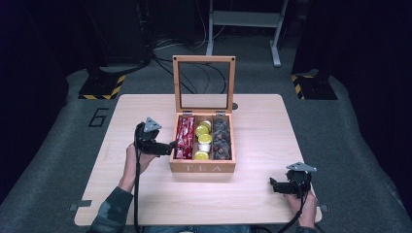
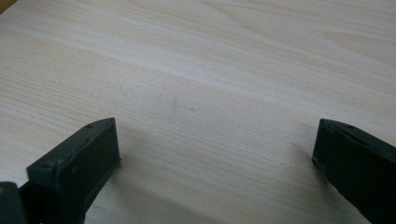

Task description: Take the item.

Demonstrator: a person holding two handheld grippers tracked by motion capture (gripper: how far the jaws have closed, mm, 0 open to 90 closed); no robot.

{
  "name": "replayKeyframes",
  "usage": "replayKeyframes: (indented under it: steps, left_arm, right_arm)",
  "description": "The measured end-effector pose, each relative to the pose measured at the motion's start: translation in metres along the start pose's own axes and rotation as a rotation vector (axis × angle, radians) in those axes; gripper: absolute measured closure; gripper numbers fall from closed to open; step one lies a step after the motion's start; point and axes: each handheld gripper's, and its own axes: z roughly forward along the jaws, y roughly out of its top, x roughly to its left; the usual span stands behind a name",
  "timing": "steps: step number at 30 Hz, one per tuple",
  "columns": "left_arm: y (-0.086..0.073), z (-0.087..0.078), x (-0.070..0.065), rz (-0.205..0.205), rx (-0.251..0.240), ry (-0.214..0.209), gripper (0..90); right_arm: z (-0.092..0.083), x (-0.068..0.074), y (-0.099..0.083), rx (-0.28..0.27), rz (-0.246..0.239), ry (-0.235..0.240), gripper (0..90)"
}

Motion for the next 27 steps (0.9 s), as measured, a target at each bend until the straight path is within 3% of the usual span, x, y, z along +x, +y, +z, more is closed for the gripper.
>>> replayKeyframes:
  steps: [14, 27]
  left_arm:
    - [0.013, 0.023, -0.002, 0.012, 0.03, -0.022, 4.5]
    - [0.024, 0.06, -0.006, 0.018, 0.076, -0.054, 10.0]
  right_arm:
    - [0.0, 0.0, 0.0, 0.0, -0.002, 0.001, 0.1]
    - [0.0, 0.0, 0.0, -0.002, -0.002, 0.0, 0.1]
